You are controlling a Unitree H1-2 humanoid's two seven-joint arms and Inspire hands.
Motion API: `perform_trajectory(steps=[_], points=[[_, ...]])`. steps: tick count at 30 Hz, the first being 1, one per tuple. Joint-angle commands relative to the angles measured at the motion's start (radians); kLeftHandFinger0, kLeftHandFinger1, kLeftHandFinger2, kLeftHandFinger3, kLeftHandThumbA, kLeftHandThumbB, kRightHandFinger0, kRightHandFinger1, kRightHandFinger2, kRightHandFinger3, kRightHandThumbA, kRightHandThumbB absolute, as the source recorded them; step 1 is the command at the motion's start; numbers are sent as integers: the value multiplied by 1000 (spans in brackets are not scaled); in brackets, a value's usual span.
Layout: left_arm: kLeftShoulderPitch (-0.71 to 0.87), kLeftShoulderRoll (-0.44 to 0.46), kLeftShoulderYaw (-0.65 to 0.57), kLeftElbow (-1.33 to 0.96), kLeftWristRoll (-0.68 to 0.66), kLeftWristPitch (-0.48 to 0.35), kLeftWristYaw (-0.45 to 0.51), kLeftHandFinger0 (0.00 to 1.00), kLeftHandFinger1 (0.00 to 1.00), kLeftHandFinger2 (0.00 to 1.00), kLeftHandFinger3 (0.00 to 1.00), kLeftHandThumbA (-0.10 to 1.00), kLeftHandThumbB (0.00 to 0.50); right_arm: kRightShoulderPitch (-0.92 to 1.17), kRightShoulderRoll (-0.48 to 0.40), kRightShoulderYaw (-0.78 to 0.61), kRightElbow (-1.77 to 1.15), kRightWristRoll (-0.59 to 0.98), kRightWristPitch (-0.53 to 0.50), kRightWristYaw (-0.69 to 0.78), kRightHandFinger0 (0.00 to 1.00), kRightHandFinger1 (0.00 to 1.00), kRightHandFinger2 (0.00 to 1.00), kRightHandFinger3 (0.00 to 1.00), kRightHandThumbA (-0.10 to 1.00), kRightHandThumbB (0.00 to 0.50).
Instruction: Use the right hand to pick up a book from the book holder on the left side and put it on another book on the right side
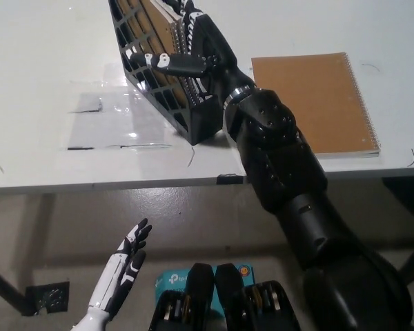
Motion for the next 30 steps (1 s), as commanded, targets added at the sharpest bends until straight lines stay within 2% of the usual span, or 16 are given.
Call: perform_trajectory(steps=[1, 3, 7, 12, 16, 18, 22, 27, 30], points=[[-12, 11, 0, -20, 9, -26, 13, 1000, 1000, 1000, 1000, 1000, 338, -96, -12, -11, 35, 11, -51, 2, 1000, 1000, 1000, 1000, 1000, 274], [-13, 10, 1, -22, 6, -23, 11, 1000, 1000, 1000, 1000, 1000, 338, -107, -16, -12, 55, 10, -61, 4, 1000, 1000, 1000, 1000, 1000, 267], [-16, 8, -1, -19, 11, -32, 14, 1000, 1000, 1000, 1000, 1000, 328, -132, -21, -8, 91, 3, -65, -2, 1000, 1000, 1000, 1000, 1000, 301], [-18, 10, -1, -24, 7, -28, 9, 1000, 1000, 1000, 1000, 1000, 339, -152, -21, -2, 111, -7, -66, -9, 1000, 1000, 1000, 1000, 1000, 317], [-20, 13, -2, -24, 9, -27, 7, 1000, 1000, 1000, 1000, 1000, 328, -162, -16, 7, 106, -25, -59, -33, 1000, 1000, 1000, 1000, 1000, 345], [-23, 15, -3, -25, 9, -27, 5, 1000, 1000, 1000, 1000, 1000, 327, -167, -15, 9, 106, -31, -60, -41, 1000, 1000, 1000, 1000, 998, 344], [-30, 17, -3, -21, -2, -32, -1, 1000, 1000, 1000, 1000, 1000, 321, -172, -8, 5, 108, -29, -65, -48, 1000, 1000, 1000, 1000, 930, 356], [-30, 19, -5, -24, -2, -26, -2, 1000, 1000, 1000, 1000, 1000, 316, -175, -3, 11, 114, -37, -63, -50, 1000, 1000, 1000, 1000, 929, 380], [-31, 18, -4, -25, -2, -22, 1, 1000, 1000, 1000, 1000, 1000, 331, -179, -4, 11, 128, -35, -68, -47, 1000, 1000, 1000, 1000, 920, 391]])
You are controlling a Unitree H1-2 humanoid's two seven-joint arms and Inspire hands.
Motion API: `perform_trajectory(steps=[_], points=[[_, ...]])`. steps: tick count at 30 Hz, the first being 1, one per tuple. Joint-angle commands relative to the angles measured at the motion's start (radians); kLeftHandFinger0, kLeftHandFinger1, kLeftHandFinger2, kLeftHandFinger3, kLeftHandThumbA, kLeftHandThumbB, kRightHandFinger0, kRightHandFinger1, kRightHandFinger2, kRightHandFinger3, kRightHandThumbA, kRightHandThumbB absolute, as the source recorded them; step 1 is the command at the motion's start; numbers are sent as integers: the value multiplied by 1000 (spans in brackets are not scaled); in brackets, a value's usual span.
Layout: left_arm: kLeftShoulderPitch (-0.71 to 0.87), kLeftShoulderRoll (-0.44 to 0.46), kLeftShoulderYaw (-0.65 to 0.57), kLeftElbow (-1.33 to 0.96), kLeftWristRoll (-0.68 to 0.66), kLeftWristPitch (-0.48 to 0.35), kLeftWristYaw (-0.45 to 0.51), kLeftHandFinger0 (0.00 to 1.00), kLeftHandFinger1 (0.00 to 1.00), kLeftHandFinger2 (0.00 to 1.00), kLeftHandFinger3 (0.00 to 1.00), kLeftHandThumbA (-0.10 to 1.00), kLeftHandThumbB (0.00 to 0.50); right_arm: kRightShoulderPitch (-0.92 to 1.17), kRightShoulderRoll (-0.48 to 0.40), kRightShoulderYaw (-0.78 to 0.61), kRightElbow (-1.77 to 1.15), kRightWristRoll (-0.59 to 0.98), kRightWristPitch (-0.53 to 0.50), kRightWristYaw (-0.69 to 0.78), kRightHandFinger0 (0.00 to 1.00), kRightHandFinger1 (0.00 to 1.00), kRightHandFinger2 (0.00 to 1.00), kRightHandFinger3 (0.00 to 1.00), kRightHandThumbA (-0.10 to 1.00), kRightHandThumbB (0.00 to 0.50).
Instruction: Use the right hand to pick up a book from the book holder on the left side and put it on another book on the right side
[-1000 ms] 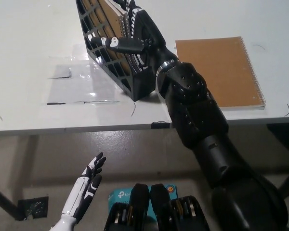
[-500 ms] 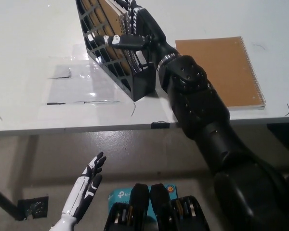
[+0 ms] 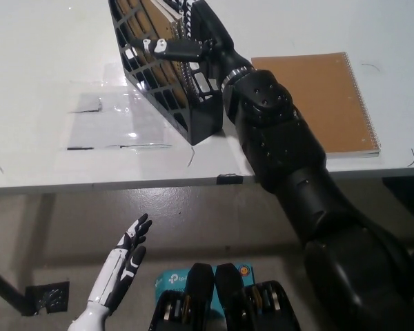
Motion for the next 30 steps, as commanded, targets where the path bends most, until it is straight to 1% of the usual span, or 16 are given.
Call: perform_trajectory(steps=[1, 4, 5, 7, 8, 10, 12, 18, 21, 26, 27, 30], points=[[-14, 10, -1, -26, -2, -19, 2, 1000, 1000, 1000, 1000, 1000, 338, -81, 12, 6, 9, -8, -49, -11, 1000, 1000, 1000, 1000, 920, 393], [-15, 10, -1, -26, 0, -22, 3, 1000, 1000, 1000, 1000, 1000, 338, -85, 10, 3, 24, -6, -53, -10, 1000, 1000, 1000, 1000, 917, 399], [-15, 10, -1, -27, 6, -26, 7, 1000, 1000, 1000, 1000, 1000, 331, -85, 10, 2, 28, -5, -53, -13, 1000, 1000, 1000, 1000, 910, 379], [-17, 10, -2, -25, 7, -29, 8, 1000, 1000, 1000, 1000, 1000, 325, -86, 9, 1, 34, -6, -54, -17, 1000, 1000, 1000, 1000, 903, 380], [-16, 9, -1, -26, 7, -25, 7, 1000, 1000, 1000, 1000, 1000, 331, -86, 8, 3, 36, -9, -56, -17, 1000, 1000, 1000, 1000, 903, 379], [-17, 10, -1, -29, 11, -22, 9, 1000, 1000, 1000, 1000, 1000, 331, -90, 6, 5, 47, -11, -59, -16, 1000, 1000, 1000, 1000, 905, 365], [-18, 9, 0, -31, 12, -20, 11, 1000, 1000, 1000, 1000, 1000, 335, -94, 3, 4, 60, -9, -57, -13, 1000, 1000, 1000, 1000, 903, 370], [-15, 8, -1, -40, 12, -15, 9, 1000, 1000, 1000, 1000, 1000, 332, -99, -6, 3, 98, -8, -65, -10, 1000, 1000, 1000, 1000, 899, 341], [-19, 7, -1, -30, 6, -26, 8, 1000, 1000, 1000, 1000, 1000, 323, -106, -11, 3, 117, -10, -69, -14, 1000, 1000, 1000, 1000, 899, 337], [-17, 8, -1, -34, 4, -22, 7, 1000, 1000, 1000, 1000, 1000, 331, -110, -13, 3, 134, -11, -75, -14, 1000, 1000, 1000, 1000, 901, 333], [-17, 8, -1, -36, 10, -23, 9, 1000, 1000, 1000, 1000, 1000, 319, -112, -14, 2, 139, -10, -76, -15, 1000, 1000, 1000, 1000, 901, 335], [-17, 8, -1, -35, 9, -21, 9, 1000, 1000, 1000, 1000, 1000, 312, -116, -15, 2, 147, -9, -76, -12, 1000, 1000, 1000, 1000, 901, 334]])
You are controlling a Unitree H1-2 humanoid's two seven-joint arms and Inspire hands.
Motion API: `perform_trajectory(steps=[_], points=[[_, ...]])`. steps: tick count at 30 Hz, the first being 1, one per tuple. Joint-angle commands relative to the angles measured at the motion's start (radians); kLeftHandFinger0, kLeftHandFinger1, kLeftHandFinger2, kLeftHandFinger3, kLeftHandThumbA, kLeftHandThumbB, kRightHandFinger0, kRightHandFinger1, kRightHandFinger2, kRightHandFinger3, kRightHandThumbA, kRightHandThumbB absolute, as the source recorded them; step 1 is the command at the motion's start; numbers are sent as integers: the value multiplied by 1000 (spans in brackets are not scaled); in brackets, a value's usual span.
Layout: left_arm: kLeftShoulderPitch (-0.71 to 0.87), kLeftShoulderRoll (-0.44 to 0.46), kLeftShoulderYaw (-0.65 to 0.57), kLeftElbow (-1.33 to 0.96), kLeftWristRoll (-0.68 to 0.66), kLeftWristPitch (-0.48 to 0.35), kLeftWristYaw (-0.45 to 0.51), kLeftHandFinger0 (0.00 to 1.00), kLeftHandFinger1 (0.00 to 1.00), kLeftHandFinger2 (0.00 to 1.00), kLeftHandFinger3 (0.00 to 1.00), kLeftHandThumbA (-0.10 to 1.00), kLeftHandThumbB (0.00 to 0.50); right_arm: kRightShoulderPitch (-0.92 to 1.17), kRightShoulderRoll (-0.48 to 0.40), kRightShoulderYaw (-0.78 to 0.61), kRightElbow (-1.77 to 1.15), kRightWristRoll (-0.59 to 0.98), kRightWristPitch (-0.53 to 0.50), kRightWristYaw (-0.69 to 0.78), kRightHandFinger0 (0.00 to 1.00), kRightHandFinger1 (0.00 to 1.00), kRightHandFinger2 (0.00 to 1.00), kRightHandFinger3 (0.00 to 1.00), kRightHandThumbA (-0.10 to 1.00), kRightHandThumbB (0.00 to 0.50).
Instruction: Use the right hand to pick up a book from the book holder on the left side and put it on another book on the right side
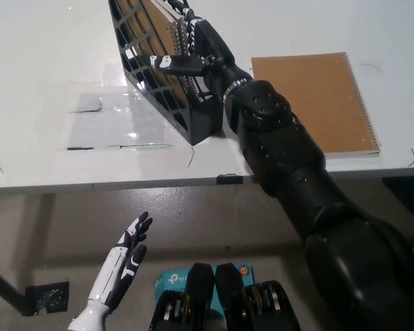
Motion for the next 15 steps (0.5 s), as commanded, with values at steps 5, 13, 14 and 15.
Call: perform_trajectory(steps=[5, 13, 14, 15], points=[[-19, 8, 0, -23, 5, -20, 9, 1000, 1000, 1000, 1000, 1000, 315, -113, -11, 25, 24, -47, -28, -58, 477, 470, 464, 551, 792, 255], [-18, 10, -3, -27, 6, -19, 5, 1000, 1000, 1000, 1000, 1000, 306, -116, -6, 85, 20, -112, 24, -156, 0, 29, 335, 447, -56, 109], [-18, 9, -2, -25, 6, -24, 7, 1000, 1000, 1000, 1000, 1000, 303, -115, -6, 87, 22, -113, 24, -156, 0, 24, 340, 475, -11, 109], [-19, 9, -2, -24, 7, -25, 8, 1000, 1000, 1000, 1000, 1000, 304, -116, -6, 86, 24, -113, 24, -156, 0, 27, 353, 498, 19, 109]])
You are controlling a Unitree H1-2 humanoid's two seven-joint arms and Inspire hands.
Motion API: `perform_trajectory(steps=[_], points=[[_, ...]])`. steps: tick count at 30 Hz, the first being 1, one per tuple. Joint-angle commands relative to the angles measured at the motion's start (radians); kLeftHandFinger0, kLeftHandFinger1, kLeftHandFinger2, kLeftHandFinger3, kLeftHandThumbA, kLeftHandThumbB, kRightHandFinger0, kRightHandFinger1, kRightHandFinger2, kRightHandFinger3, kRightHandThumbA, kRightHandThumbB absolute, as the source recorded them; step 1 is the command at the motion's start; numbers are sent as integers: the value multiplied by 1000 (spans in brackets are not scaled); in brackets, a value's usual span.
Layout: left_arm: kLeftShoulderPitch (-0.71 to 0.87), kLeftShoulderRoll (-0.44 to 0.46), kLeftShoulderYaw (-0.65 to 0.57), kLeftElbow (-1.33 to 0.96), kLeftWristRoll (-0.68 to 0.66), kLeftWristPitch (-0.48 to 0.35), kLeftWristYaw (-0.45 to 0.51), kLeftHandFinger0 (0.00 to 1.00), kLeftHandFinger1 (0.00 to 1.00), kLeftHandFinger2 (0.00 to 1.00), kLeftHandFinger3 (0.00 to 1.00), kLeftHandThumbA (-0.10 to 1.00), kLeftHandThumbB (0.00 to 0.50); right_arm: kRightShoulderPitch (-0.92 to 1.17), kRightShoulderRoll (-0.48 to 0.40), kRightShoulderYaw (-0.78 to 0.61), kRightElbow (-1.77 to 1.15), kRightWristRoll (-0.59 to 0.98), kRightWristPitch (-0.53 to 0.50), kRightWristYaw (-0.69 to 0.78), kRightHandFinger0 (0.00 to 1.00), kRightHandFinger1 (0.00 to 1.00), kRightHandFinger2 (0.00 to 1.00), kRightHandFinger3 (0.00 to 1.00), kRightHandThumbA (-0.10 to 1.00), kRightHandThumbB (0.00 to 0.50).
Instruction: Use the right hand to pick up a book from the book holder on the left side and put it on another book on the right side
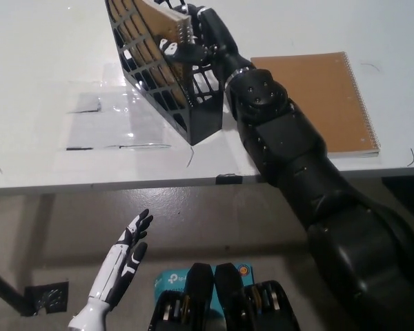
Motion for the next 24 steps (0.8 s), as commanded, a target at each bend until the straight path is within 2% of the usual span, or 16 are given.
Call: perform_trajectory(steps=[1, 5, 7, 10, 11, 12, 13, 15, 17, 18, 21, 23, 24], points=[[-10, 9, -1, -27, 7, -17, 8, 1000, 1000, 1000, 1000, 1000, 310, -71, 14, 17, -10, -33, 13, -30, 0, 35, 364, 502, 32, 111], [-16, 7, 0, -27, -5, -13, 2, 1000, 1000, 1000, 1000, 1000, 307, -72, 10, 13, -5, -31, 16, -28, 0, 43, 370, 498, 50, 111], [-15, 7, 0, -34, -4, -1, 2, 1000, 1000, 1000, 1000, 1000, 330, -69, 8, 15, -1, -34, 14, -26, 0, 29, 346, 460, 49, 111], [-17, 6, 0, -29, -6, -16, 4, 1000, 1000, 1000, 1000, 1000, 322, -62, 6, 17, 1, -41, 1, -27, 0, 0, 305, 430, -28, 107], [-17, 5, 1, -30, -9, -15, 4, 1000, 1000, 1000, 1000, 1000, 323, -61, 6, 15, 8, -40, -8, -27, 0, 1, 313, 444, -87, 101], [-19, 5, 1, -29, -5, -17, 6, 1000, 1000, 1000, 1000, 1000, 320, -63, 5, 14, 16, -40, -19, -27, 0, 2, 328, 489, -100, 104], [-21, 4, 0, -27, -7, -18, 5, 1000, 1000, 1000, 1000, 1000, 311, -65, 3, 14, 20, -41, -20, -28, 0, 24, 383, 551, -100, 102], [-26, 3, 1, -20, -14, -20, 3, 1000, 1000, 1000, 1000, 1000, 322, -69, -1, -5, 20, -20, -28, -18, 0, 131, 570, 692, -100, 109], [-29, 3, 1, -16, -12, -23, 5, 1000, 1000, 1000, 1000, 1000, 330, -78, 2, -54, 22, 38, -28, 11, 0, 252, 704, 742, -100, 132], [-29, 3, 1, -16, -10, -21, 6, 1000, 1000, 1000, 1000, 1000, 332, -83, 4, -74, 22, 57, -32, 19, 0, 300, 740, 743, -100, 141], [-32, 5, -1, -16, -3, -26, 7, 1000, 1000, 1000, 1000, 1000, 313, -105, 8, -158, 8, 134, -19, 61, 0, 319, 729, 717, -100, 154], [-35, 6, -2, -15, -5, -23, 4, 1000, 1000, 1000, 1000, 1000, 309, -132, 20, -254, -40, 222, 45, 76, 0, 345, 768, 739, -100, 160], [-37, 7, -2, -14, -7, -20, 2, 1000, 1000, 1000, 1000, 1000, 326, -149, 26, -306, -62, 272, 85, 80, 0, 356, 790, 759, -100, 139]])
